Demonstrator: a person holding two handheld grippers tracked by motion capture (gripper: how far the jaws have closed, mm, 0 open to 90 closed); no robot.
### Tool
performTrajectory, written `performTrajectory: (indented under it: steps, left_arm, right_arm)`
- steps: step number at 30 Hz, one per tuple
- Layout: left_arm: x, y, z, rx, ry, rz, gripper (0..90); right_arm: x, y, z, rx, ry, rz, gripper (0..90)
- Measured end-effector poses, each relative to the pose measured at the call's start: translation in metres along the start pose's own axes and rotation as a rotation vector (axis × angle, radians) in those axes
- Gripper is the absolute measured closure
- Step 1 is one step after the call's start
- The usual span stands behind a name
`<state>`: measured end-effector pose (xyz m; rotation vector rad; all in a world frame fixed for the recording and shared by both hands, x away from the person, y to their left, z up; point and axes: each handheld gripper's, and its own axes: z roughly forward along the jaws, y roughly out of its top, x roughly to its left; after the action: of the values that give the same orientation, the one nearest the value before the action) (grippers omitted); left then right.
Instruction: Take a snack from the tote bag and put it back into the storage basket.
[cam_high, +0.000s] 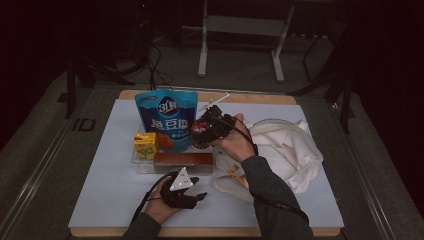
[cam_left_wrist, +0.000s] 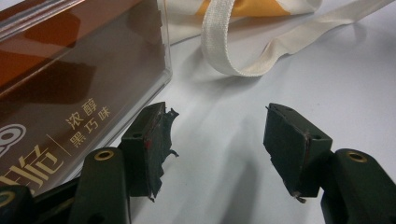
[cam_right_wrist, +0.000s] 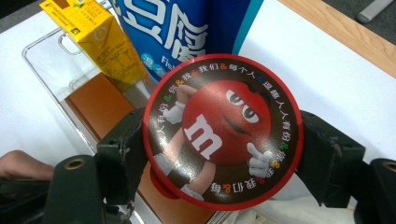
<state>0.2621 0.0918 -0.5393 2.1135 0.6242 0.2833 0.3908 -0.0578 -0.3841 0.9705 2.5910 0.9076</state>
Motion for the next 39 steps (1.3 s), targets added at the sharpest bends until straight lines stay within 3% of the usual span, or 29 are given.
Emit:
performTrajectory:
  steps: [39]
  left_arm:
    - [0.0, 0.0, 0.0, 0.008, 0.002, 0.011, 40.3]
  right_arm:
    - [-0.006, -0.01, 0.034, 0.048, -0.03, 0.035, 25.2]
